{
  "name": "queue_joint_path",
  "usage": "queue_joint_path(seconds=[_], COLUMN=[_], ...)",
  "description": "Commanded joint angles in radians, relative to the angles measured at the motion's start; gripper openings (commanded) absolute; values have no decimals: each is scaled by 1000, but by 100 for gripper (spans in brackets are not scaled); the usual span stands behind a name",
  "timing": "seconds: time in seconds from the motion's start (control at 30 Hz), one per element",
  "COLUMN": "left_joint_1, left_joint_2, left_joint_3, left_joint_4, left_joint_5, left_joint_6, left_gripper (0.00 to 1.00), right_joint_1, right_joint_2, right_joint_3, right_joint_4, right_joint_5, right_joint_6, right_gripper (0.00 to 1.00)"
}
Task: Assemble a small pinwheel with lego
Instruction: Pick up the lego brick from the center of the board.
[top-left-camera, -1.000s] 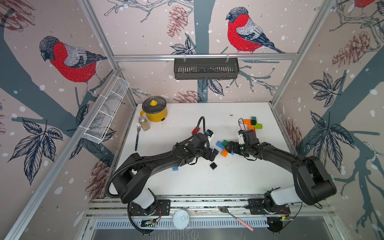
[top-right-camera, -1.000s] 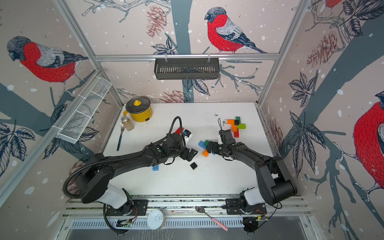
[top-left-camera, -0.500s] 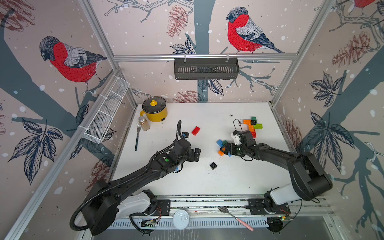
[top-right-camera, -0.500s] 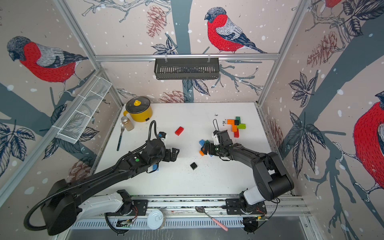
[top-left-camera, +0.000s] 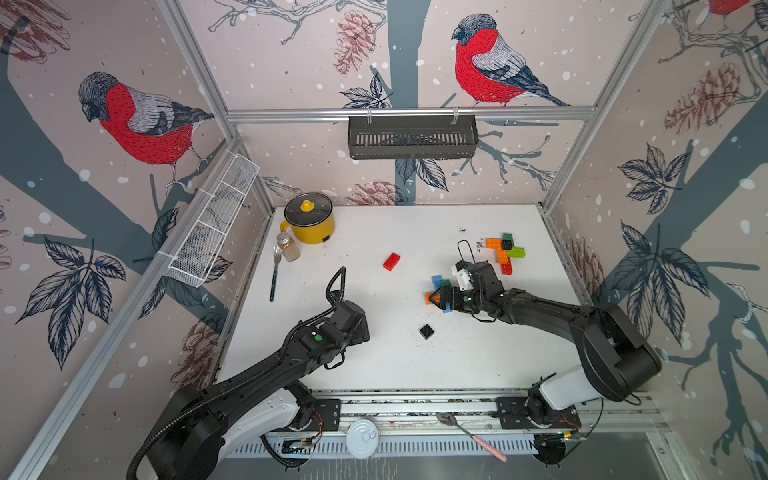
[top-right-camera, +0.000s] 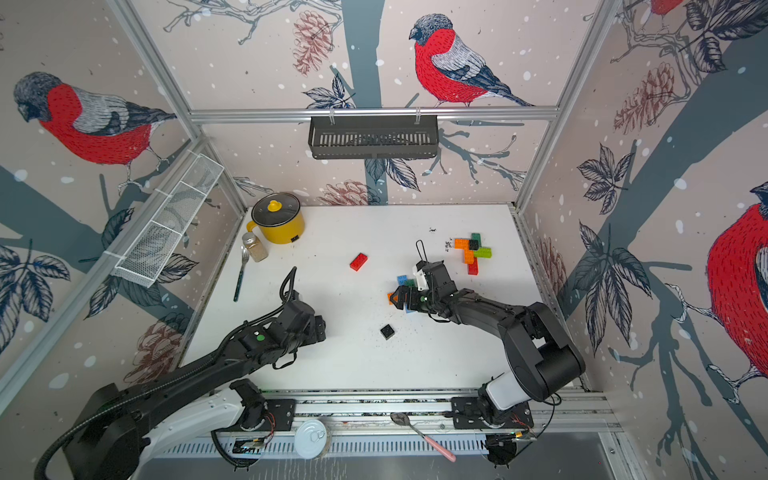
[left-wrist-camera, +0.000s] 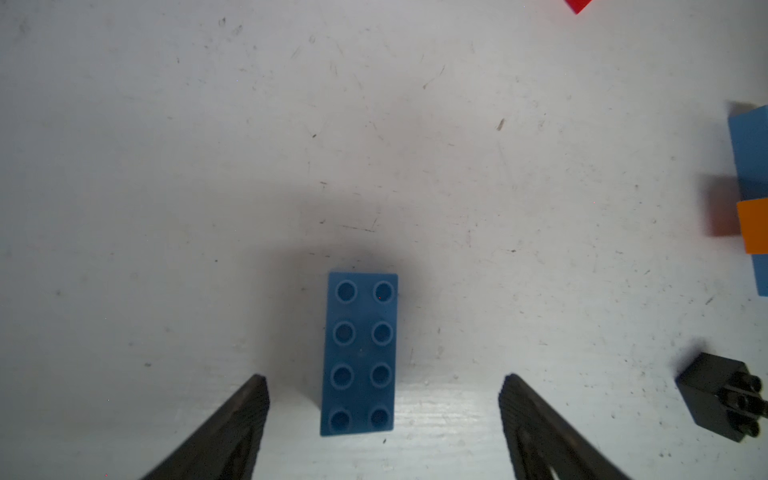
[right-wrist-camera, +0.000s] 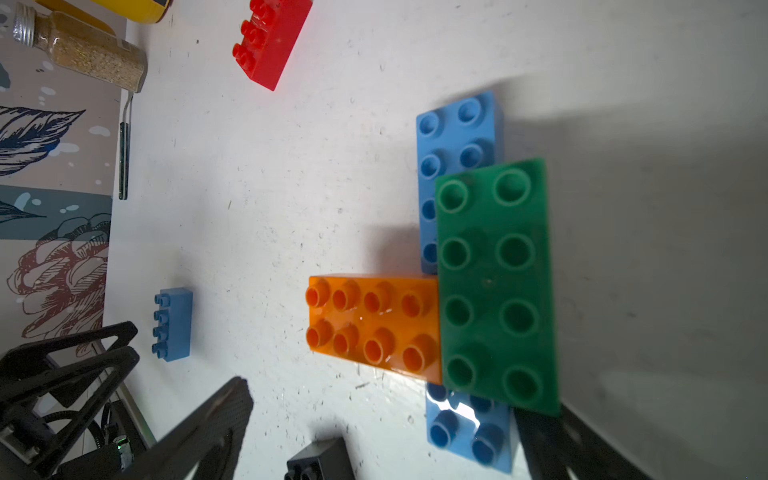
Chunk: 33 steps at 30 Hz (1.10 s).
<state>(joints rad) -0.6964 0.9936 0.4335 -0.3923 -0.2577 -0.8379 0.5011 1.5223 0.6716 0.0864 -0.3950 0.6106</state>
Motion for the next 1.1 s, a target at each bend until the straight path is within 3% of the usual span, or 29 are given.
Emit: queue_joint_path(seconds=[0.0,0.27,0.47,0.67,0.8,1.07], left_joint_1=[2,2,1,-1,-2,-13], left_joint_2=[29,160,181,150,128,102], left_joint_3=[-23,-11,-15,-28,-48,-52], left_joint_4=[16,42,62,52,93,54], left_joint_5=[-3,40,43,75,161,135], left_joint_6=[-40,-36,-49,-55,-32,-50], left_gripper=[84,73,61,57,55,52], right_joint_1=[8,31,34,38,47,84], right_joint_2=[20,50,47,73,93,102], right_joint_3=[15,38,41,46,60,75], right_joint_4=[51,92,102,136,142,152], right_joint_5=[-12,-8,-15,-31,-30,-35], right_joint_6=[41,88,104,130,139,183], right_gripper=[99,99,99,99,99,99])
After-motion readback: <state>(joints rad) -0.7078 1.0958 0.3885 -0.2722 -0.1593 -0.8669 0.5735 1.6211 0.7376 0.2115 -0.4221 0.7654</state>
